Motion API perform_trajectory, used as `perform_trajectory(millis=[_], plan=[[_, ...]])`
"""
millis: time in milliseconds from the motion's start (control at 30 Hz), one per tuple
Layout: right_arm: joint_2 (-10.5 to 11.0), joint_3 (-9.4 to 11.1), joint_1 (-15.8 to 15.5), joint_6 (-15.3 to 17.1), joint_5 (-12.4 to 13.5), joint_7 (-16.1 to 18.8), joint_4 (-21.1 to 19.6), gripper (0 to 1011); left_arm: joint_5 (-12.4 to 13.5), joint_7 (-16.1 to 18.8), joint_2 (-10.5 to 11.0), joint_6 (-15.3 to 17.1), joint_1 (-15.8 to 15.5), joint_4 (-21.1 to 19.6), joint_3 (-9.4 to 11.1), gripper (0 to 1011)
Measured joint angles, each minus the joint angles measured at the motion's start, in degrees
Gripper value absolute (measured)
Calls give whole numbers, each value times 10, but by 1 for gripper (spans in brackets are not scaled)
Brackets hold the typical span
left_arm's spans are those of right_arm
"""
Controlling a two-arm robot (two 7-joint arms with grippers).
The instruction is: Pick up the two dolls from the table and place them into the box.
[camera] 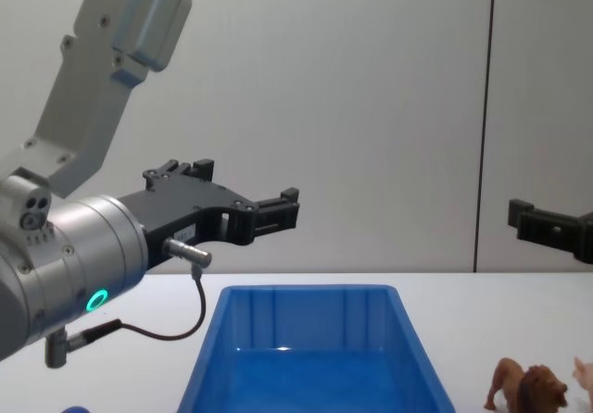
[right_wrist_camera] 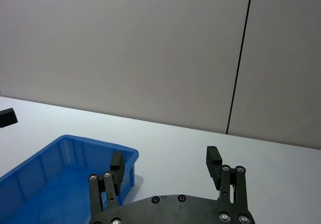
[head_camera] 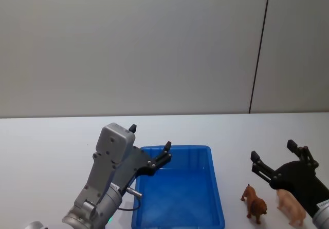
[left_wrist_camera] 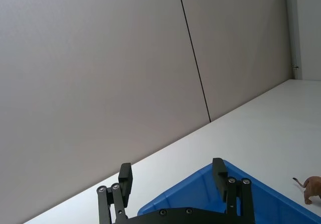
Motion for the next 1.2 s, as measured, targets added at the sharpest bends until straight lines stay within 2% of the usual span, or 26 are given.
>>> perform_trajectory(millis=[833,1200], plan=[[1,2,0,1,0,1,2,1001,0,0,0,0,0,0,0,1003],[20,17,-4,24,23,19,14,1001,0,0,0,0,0,0,0,1003]])
